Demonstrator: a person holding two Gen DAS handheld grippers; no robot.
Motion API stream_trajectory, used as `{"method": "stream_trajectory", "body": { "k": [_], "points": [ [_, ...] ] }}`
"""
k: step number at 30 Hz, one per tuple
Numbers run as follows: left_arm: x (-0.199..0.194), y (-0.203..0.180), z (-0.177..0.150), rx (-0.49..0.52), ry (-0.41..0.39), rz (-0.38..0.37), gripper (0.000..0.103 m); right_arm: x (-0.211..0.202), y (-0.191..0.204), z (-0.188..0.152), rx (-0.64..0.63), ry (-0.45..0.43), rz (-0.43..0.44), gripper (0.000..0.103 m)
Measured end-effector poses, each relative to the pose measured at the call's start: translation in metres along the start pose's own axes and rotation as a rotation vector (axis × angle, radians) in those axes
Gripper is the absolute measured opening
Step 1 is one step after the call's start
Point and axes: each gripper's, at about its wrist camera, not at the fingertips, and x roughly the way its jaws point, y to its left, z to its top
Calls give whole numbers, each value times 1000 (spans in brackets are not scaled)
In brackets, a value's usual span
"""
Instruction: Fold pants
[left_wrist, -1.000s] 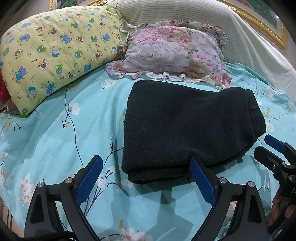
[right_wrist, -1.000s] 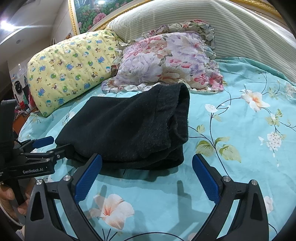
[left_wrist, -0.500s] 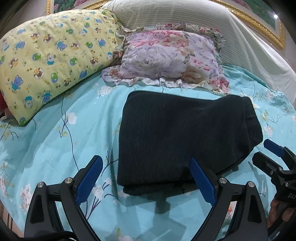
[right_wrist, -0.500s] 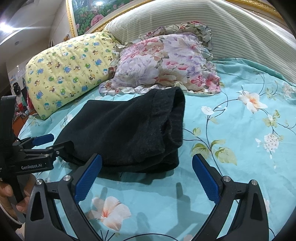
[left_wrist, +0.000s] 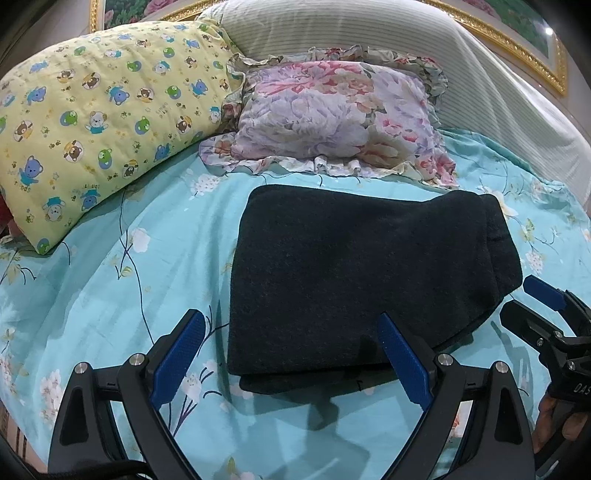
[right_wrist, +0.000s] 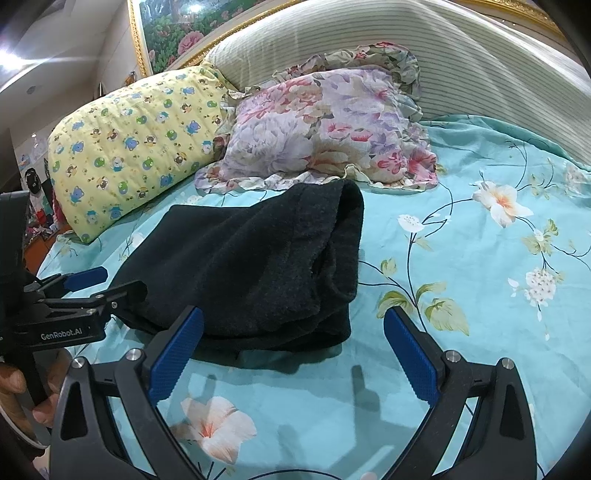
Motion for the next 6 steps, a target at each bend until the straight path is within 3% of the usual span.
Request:
{"method": "stream_trajectory", "body": {
  "k": [6],
  "points": [
    [-3, 2, 0, -12, 3, -11, 95, 0, 4, 1, -10, -3, 1, 98]
  ]
}}
